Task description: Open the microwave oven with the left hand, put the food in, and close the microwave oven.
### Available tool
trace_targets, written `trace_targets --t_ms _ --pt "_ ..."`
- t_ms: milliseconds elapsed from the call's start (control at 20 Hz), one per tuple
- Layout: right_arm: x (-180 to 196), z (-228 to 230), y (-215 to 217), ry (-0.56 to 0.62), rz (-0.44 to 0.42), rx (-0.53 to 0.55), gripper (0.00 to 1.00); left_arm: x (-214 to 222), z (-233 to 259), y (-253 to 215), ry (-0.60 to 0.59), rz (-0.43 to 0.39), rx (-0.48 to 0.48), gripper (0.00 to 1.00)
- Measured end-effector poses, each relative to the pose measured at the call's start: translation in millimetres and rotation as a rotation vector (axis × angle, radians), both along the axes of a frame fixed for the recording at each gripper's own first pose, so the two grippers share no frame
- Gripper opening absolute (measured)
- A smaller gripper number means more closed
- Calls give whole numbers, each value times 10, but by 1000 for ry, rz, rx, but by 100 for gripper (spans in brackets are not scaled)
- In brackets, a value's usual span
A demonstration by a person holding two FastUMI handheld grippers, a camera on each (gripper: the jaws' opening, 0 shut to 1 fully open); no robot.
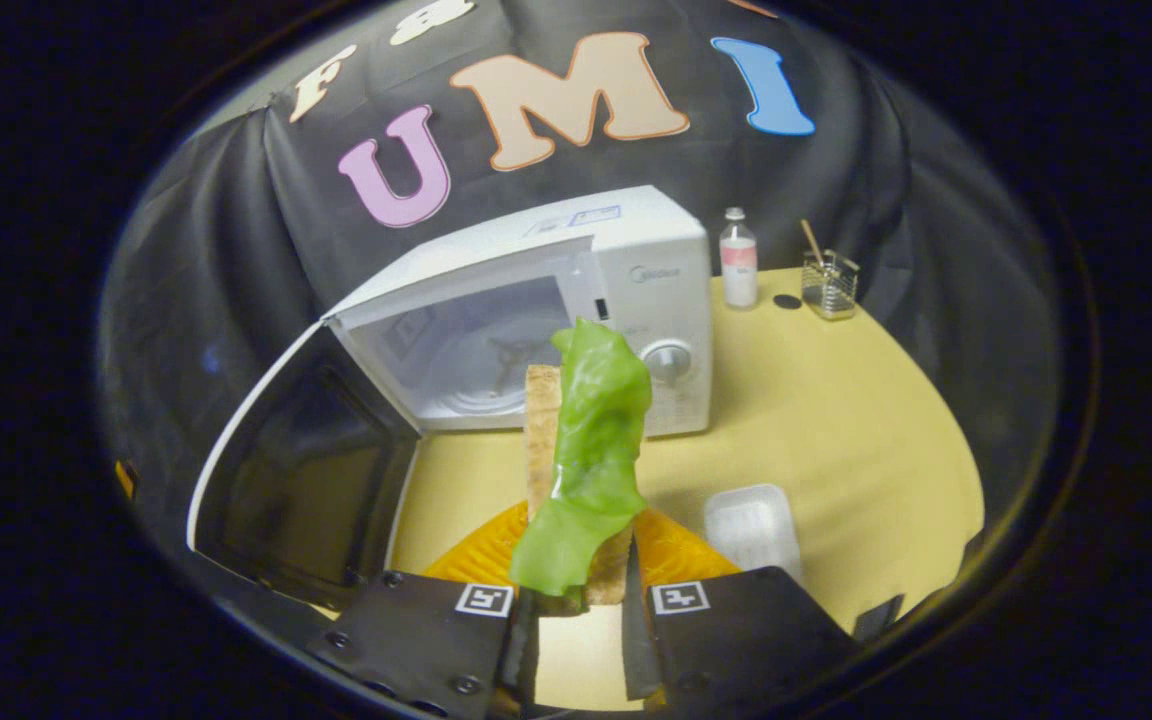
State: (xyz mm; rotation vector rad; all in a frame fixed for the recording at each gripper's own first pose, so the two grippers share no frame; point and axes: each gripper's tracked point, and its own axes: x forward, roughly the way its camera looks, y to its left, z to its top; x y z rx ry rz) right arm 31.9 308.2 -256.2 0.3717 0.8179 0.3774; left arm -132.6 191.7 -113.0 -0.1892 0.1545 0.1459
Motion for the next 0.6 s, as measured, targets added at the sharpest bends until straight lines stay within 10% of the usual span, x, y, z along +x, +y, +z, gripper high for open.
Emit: trace_targets --t_ms 600 --pt "603 -150 1493 166 -290 341 31 -363 -122 -76 56 -96 -127 96"
